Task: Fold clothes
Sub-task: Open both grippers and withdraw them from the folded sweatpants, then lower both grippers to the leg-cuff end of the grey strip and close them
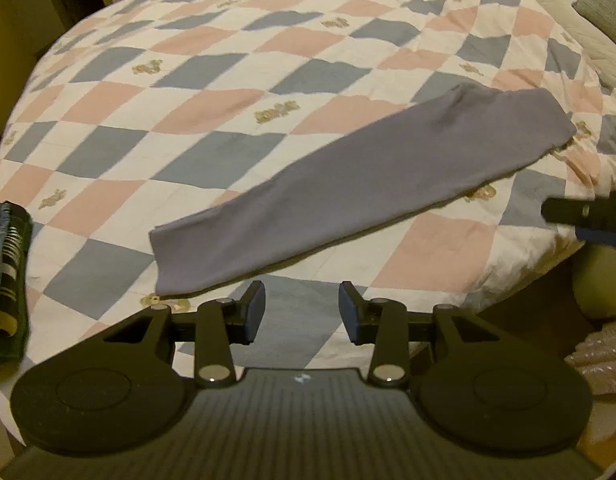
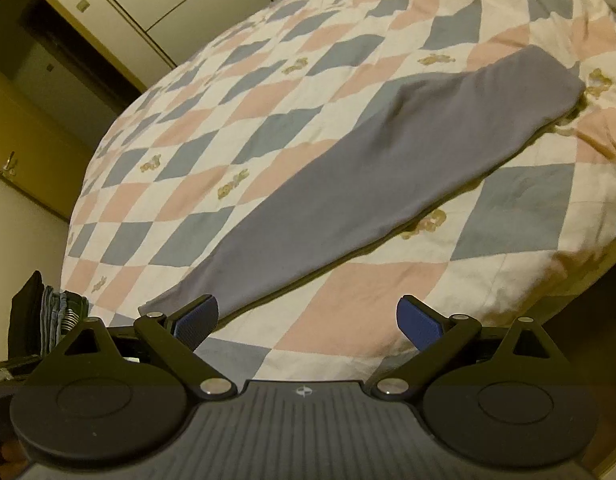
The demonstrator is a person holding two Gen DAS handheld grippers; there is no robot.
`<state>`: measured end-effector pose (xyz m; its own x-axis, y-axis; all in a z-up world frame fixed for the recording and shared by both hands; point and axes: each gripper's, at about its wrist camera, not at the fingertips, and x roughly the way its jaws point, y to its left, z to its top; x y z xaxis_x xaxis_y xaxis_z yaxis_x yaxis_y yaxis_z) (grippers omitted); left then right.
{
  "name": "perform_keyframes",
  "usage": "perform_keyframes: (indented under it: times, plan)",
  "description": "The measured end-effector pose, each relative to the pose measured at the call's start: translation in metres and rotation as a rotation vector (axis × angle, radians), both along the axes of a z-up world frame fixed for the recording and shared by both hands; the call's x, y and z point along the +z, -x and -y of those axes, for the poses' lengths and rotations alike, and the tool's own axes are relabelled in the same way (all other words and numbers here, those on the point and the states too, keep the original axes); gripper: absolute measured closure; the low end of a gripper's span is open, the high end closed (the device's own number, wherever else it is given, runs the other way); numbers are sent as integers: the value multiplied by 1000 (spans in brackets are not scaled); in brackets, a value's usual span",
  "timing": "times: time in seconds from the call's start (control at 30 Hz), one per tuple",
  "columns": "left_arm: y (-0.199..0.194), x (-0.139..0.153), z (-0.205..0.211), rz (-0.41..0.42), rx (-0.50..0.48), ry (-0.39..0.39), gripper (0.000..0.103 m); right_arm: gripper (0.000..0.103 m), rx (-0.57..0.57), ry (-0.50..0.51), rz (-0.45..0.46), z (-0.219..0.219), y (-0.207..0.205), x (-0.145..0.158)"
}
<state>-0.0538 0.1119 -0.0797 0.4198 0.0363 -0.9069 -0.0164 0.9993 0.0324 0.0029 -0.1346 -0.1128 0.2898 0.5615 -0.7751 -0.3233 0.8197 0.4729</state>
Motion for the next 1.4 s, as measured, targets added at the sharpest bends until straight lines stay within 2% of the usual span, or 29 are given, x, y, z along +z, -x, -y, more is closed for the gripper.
perform_keyframes:
  times: [0.1, 0.23, 0.43, 0.57, 0.73, 0.8, 0.93, 1.1, 1.17, 1.27, 1.4]
  plan:
    - [-6, -10, -9, -16, -11, 14, 68, 5, -10, 13, 31, 1, -10, 0]
    - [-18, -15, -30, -18, -55, 10, 69, 5, -40, -1, 22, -2, -15, -2]
    - [-58, -32, -76, -22, -219, -36, 69, 5, -123, 3, -70, -29, 2, -31]
    - [-97, -55, -117, -71, -374, -35, 66, 5, -281, -16, -133, -52, 37, -52]
    - [-130, -91, -161, -144, -636, -14, 66, 7, -489, -146, -293, -90, 96, -98]
    - [-137, -104, -176, -171, -714, 8, 66, 7, -651, -228, -352, -111, 116, -118]
    - [-147, -128, -203, -218, -848, 62, 66, 16, -679, -364, -416, -147, 138, -146]
    - [-160, -153, -222, -243, -935, 120, 64, 31, -706, -518, -432, -187, 144, -174]
    - [-167, -160, -222, -248, -979, 127, 64, 34, -721, -571, -444, -203, 144, -186]
    - [-178, -172, -219, -265, -1055, 135, 64, 38, -756, -612, -468, -225, 144, -202]
    - [-191, -181, -215, -291, -1136, 165, 63, 40, -798, -577, -471, -244, 145, -212]
